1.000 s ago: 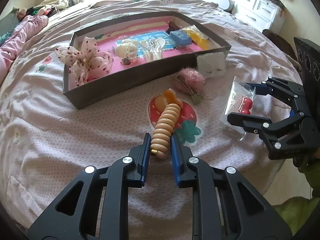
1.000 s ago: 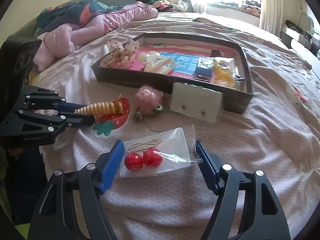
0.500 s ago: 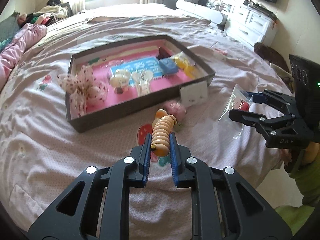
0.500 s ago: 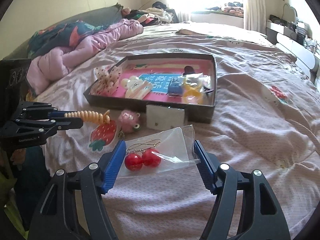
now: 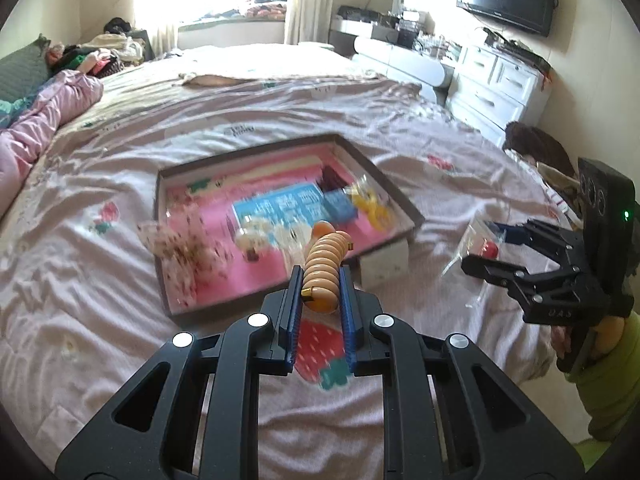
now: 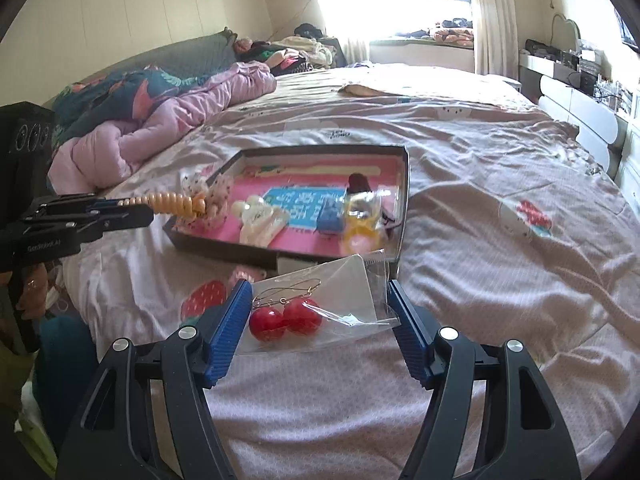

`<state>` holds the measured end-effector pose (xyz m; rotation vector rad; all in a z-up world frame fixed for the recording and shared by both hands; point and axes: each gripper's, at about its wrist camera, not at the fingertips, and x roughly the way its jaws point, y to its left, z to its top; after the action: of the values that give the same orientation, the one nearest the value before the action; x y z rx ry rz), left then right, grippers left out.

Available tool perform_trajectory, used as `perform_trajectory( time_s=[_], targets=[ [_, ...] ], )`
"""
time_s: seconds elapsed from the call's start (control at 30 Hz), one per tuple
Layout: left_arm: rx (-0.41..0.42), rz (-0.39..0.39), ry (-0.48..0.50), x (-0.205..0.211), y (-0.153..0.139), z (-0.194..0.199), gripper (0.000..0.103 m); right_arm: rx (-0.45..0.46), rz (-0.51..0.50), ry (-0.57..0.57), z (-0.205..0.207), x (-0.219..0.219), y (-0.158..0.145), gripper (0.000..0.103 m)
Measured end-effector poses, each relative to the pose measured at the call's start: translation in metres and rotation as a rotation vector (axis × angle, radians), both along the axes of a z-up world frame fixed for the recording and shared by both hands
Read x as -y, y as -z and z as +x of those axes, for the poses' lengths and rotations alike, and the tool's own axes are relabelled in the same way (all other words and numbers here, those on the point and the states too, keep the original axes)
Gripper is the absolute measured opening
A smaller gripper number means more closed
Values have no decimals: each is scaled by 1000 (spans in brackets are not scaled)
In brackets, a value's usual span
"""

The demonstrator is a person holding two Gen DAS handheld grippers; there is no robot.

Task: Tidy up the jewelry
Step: 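Carry the spiral tie and earring bag over the box with both tools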

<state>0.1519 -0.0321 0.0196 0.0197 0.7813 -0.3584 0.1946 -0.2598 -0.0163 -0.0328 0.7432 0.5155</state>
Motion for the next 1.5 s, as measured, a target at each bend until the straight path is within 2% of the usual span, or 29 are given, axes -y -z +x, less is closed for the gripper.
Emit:
perform_trajectory(
  time_s=[0.3,0.7,1.17,1.5],
  targets=[
    [41,-18,-50,-14,-15,22,11,33,4,7,23,-6,-16,66],
    [62,-18,-117,-31,-11,49,11,66,2,16,61,-22,-31,66],
    [27,-60,-188,-50,14,86,11,42,-21,38,104,-42,-17,66],
    [9,-46,-221,-60,32,107,11,16,-57,47,126,-56,3,66]
  ],
)
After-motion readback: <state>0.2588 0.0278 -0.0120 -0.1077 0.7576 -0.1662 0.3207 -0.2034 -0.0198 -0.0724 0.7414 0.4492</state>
